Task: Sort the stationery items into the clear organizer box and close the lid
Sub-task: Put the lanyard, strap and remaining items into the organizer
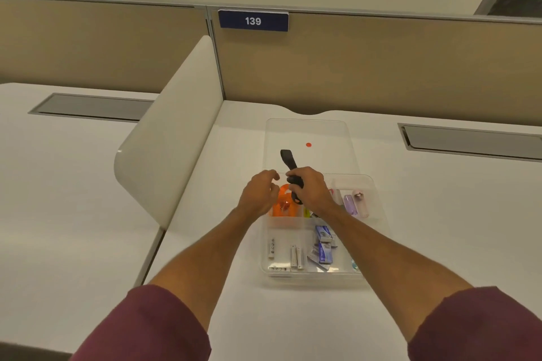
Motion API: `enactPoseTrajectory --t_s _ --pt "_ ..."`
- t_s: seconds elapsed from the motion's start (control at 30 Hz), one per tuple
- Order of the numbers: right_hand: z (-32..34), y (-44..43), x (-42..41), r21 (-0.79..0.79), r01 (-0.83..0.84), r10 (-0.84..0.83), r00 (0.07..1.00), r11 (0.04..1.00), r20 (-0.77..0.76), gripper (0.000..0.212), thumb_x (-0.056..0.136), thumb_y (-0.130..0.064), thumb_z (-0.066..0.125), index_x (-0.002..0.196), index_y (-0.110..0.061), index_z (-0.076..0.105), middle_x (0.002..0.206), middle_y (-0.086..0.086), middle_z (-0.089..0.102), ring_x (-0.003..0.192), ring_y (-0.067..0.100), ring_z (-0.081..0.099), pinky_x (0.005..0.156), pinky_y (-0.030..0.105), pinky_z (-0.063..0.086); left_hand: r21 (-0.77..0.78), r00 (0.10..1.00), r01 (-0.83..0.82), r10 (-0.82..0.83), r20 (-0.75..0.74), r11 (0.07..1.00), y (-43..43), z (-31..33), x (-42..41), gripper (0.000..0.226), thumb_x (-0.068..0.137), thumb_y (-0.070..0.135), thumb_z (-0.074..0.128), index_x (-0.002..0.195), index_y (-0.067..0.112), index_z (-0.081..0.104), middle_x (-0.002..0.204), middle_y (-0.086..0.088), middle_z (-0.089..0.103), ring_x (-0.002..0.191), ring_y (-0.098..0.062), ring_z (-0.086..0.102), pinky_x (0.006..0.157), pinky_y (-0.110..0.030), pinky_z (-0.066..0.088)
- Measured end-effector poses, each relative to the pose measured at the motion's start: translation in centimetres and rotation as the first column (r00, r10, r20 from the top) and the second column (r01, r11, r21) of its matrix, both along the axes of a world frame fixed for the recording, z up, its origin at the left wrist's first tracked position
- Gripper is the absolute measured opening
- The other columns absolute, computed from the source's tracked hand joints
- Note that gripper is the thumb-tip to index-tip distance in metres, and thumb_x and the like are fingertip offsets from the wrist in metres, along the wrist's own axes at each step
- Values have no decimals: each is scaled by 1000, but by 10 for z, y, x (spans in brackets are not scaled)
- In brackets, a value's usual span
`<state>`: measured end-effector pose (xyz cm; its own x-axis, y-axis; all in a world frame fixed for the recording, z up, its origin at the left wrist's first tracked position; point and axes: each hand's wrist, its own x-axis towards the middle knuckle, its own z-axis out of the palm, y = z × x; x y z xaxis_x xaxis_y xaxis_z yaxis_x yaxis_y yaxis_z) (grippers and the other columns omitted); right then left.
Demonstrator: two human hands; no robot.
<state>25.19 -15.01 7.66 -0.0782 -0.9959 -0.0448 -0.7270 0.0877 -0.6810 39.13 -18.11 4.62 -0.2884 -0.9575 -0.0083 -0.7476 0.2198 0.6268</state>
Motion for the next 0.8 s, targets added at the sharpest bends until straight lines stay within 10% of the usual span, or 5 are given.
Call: enactPoseTrajectory --t_s 0.53,0.8 --pt "-42 -18 30 512 -172 369 875 841 -312 43 96 -24 46 137 -10 47 138 13 50 126 31 50 105 38 42 -32 901 244 -214 377 969 -7 -14 39 49 102 22 34 150 15 23 160 -2 19 149 -19 14 119 -37 17" --pt "-35 -16 16 215 -144 213 914 966 -347 23 94 -20 53 108 -12 68 104 11 71 92 27 65 83 38 55 -2 579 498 -331 745 867 -6 -12 27 50 102 41 19 147 20 30 156 -2 29 150 -23 10 110 -61 -20"
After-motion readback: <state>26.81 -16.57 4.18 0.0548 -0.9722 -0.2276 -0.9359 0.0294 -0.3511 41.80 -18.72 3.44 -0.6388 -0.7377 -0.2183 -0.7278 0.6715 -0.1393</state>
